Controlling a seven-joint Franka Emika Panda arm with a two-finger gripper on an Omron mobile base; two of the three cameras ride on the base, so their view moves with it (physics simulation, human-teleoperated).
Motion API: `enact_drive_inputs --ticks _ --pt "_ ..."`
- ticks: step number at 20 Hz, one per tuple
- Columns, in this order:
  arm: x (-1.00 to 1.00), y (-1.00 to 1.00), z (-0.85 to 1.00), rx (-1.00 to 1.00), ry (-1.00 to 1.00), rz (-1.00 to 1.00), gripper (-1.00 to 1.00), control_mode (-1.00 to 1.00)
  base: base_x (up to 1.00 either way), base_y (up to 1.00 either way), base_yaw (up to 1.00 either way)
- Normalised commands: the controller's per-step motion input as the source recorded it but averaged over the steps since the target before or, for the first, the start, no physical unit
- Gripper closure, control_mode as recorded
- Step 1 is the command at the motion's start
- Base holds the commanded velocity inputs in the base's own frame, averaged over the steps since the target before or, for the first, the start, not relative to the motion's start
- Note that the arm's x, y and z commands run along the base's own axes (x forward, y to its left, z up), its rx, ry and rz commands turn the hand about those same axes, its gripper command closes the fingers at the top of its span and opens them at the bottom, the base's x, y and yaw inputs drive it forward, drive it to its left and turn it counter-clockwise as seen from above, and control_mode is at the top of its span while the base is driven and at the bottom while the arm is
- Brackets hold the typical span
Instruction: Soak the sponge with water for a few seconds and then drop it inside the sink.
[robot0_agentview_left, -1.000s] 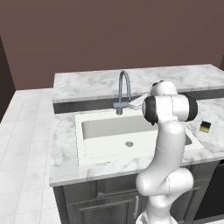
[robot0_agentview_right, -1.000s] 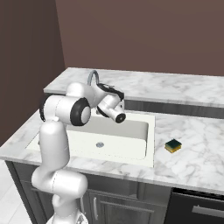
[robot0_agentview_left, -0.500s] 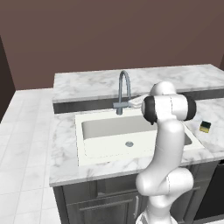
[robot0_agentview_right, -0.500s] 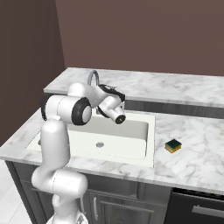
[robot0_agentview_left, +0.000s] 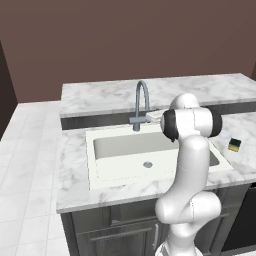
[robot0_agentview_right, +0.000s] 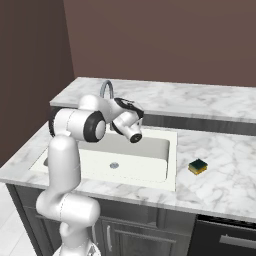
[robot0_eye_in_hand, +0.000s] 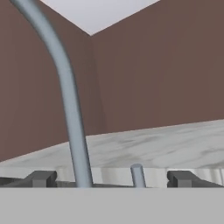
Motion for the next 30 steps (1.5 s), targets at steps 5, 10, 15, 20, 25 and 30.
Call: enact_drive_inputs --ticks 5,10,15,20,25,30 --pt "0.06 0.00 -0.03 0.01 0.03 -0.01 -1.00 -1.00 0.00 0.00 0.00" --pt "0.01 0.00 -0.02 0.00 0.03 0.00 -1.00 -1.00 0.00 0.00 0.00" --pt "0.00 0.00 0.00 0.00 0.02 0.00 -1.00 -1.00 0.00 0.00 0.00" --pt "0.00 0.00 0.00 0.00 0.01 0.00 -1.00 -1.00 0.00 0.00 0.00" --pt "0.00 0.00 -0.09 0.00 0.01 0.00 -1.00 -1.00 0.00 0.00 0.00" --pt "0.00 0.00 -0.14 0.00 0.01 0.00 -1.00 -1.00 0.00 0.00 0.00"
